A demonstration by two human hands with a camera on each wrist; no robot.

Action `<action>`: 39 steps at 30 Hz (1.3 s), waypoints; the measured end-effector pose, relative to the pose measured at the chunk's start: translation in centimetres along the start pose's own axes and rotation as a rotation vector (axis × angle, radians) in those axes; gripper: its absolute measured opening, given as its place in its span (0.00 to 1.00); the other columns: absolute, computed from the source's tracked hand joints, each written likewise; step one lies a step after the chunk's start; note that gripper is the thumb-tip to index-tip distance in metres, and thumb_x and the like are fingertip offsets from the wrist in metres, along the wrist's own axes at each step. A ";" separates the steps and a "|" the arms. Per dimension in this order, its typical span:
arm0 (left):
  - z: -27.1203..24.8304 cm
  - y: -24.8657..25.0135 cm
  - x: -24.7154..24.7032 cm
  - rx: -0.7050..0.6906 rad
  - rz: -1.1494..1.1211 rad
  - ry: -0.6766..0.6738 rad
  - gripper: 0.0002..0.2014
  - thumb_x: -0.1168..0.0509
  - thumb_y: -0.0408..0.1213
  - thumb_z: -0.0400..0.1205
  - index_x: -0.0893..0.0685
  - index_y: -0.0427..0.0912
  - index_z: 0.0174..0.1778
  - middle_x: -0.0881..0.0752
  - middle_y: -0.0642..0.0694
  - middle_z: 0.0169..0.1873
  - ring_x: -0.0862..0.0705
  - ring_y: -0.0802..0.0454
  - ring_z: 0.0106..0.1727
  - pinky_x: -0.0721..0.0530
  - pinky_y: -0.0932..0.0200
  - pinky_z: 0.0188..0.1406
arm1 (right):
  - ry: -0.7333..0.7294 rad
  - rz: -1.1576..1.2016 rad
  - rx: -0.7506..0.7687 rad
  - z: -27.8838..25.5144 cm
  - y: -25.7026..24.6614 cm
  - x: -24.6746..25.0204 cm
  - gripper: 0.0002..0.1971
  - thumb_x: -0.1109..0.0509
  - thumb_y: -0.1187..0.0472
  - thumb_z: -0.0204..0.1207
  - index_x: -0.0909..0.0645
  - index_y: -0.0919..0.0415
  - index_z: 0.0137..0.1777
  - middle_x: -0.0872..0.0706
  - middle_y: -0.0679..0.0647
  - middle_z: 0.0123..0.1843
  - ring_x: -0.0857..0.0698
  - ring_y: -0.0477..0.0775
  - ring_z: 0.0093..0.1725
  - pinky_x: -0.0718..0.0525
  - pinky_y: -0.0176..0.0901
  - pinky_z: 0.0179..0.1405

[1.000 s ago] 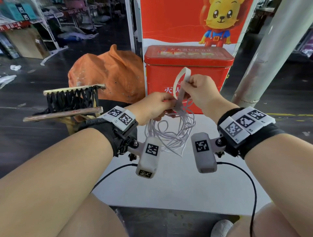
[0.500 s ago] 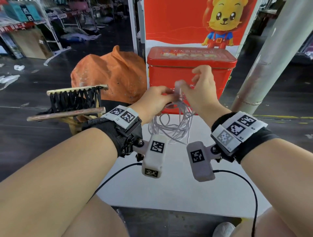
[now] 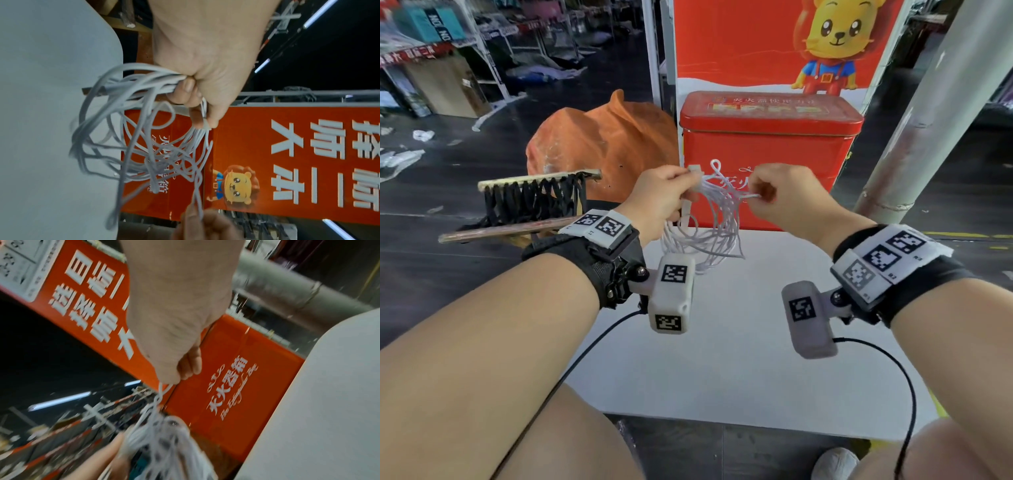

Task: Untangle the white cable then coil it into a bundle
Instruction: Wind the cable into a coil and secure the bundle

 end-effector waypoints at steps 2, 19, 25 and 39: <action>0.3 0.1 0.5 -0.009 -0.045 0.013 0.08 0.33 0.40 0.82 0.17 0.41 0.53 0.18 0.45 0.31 0.33 0.62 0.16 0.35 0.69 0.15 | 0.082 -0.020 -0.139 -0.3 2.0 1.3 0.01 0.29 0.70 0.69 0.19 0.66 0.38 0.19 0.52 0.33 0.23 0.50 0.31 0.26 0.34 0.34; -0.1 0.7 -0.9 -0.067 -0.150 0.046 0.04 0.34 0.39 0.83 0.17 0.42 0.48 0.20 0.45 0.29 0.34 0.61 0.16 0.35 0.68 0.16 | -0.211 -0.286 -0.363 0.2 0.2 -1.8 0.33 0.48 0.40 0.83 0.33 0.66 0.24 0.31 0.56 0.22 0.31 0.55 0.23 0.40 0.41 0.21; 0.2 0.7 -1.2 -0.083 -0.081 0.055 0.04 0.33 0.40 0.82 0.16 0.44 0.46 0.19 0.47 0.29 0.29 0.64 0.15 0.33 0.70 0.17 | 0.124 -0.497 -0.137 0.3 -2.1 -0.5 0.17 0.31 0.49 0.76 0.24 0.65 0.50 0.25 0.62 0.54 0.24 0.64 0.52 0.25 0.56 0.50; 0.0 0.7 -2.5 -0.069 -0.035 -0.002 0.06 0.34 0.36 0.82 0.17 0.44 0.40 0.20 0.46 0.24 0.33 0.57 0.15 0.36 0.66 0.16 | 0.151 -0.619 0.001 1.1 -4.4 -1.4 0.19 0.33 0.66 0.74 0.27 0.65 0.65 0.25 0.65 0.63 0.24 0.67 0.60 0.28 0.58 0.59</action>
Point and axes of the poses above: each hand's wrist, its own z-axis towards the middle knuckle, its own x-axis out of the back of the hand, y = z × x, the point moved 4 cm from there along z, towards the middle knuckle
